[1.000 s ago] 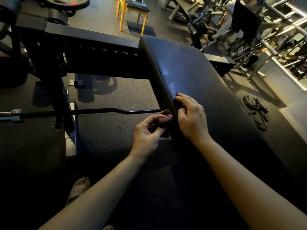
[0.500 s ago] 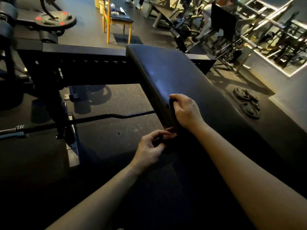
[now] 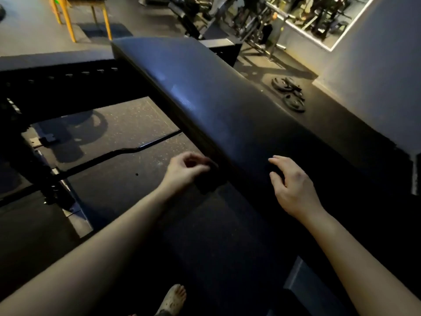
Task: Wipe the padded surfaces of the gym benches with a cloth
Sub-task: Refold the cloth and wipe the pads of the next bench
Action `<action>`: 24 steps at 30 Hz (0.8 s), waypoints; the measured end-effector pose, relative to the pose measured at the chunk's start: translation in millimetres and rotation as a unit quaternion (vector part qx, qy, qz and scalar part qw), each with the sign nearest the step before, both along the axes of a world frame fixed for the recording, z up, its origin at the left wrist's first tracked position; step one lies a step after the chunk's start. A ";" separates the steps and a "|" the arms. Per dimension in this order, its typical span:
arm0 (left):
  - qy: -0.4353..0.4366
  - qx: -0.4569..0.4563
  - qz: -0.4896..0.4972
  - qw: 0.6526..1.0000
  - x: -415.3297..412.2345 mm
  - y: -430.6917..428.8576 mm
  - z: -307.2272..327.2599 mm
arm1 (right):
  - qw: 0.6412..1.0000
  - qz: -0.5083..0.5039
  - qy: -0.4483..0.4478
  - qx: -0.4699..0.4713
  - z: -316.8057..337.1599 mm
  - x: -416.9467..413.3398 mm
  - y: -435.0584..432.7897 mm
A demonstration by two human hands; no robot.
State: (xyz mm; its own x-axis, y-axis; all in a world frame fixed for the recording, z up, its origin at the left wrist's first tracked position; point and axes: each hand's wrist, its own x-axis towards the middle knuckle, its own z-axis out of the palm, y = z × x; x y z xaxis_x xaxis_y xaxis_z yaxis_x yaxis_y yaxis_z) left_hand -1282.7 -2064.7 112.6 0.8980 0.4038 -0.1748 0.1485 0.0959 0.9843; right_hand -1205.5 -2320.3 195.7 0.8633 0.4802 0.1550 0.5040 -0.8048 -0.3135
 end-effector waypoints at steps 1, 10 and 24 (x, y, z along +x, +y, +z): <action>-0.014 -0.022 0.037 0.999 4.7 0.1 3.3 | 1.000 -0.011 -0.001 -0.008 -4.9 -6.7 -5.1; -0.036 -0.089 0.300 0.949 34.4 -28.9 3.3 | 0.999 -0.021 -0.030 -0.029 -17.1 -20.4 -6.2; -0.082 -0.055 0.130 0.987 -75.3 -269.8 -15.4 | 0.993 0.088 0.073 0.023 3.7 2.0 -40.3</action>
